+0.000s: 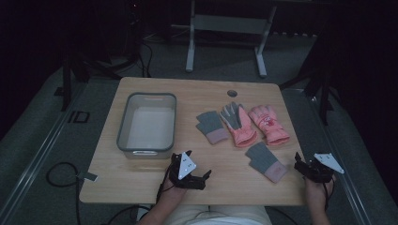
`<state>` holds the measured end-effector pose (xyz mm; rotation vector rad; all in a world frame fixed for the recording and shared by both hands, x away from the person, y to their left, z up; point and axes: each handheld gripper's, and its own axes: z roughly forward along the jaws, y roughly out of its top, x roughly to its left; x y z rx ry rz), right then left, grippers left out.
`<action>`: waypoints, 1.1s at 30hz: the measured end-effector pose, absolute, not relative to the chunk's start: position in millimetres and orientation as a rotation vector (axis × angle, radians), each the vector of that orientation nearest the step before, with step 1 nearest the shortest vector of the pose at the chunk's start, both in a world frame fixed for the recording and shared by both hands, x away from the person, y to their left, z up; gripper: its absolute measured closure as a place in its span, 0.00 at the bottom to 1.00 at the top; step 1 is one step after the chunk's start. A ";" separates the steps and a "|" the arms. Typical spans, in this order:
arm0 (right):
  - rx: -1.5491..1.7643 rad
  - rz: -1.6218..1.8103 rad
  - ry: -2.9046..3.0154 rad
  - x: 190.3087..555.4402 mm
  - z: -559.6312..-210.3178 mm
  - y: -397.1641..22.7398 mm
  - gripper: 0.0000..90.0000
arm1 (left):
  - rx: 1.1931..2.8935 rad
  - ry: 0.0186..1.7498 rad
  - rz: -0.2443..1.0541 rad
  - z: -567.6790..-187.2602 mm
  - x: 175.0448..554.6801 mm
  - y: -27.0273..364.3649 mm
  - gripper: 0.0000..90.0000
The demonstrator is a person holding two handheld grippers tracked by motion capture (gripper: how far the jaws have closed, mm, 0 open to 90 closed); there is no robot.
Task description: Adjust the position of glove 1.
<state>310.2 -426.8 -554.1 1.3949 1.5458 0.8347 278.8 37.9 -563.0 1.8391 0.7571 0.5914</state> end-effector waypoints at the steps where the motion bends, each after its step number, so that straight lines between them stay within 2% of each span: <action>1: 1.397 0.838 1.547 310.3 -554.0 -427.1 0.15 | 1.839 0.754 0.594 -563.0 278.4 37.9 0.00; 20: 1.451 0.799 1.652 320.7 -554.2 -426.7 0.13 | 1.834 0.755 0.581 -563.0 278.7 38.1 0.00; 33: 1.452 0.842 1.697 318.5 -530.8 -420.3 0.13 | 1.837 0.754 0.585 -563.0 278.5 37.7 0.00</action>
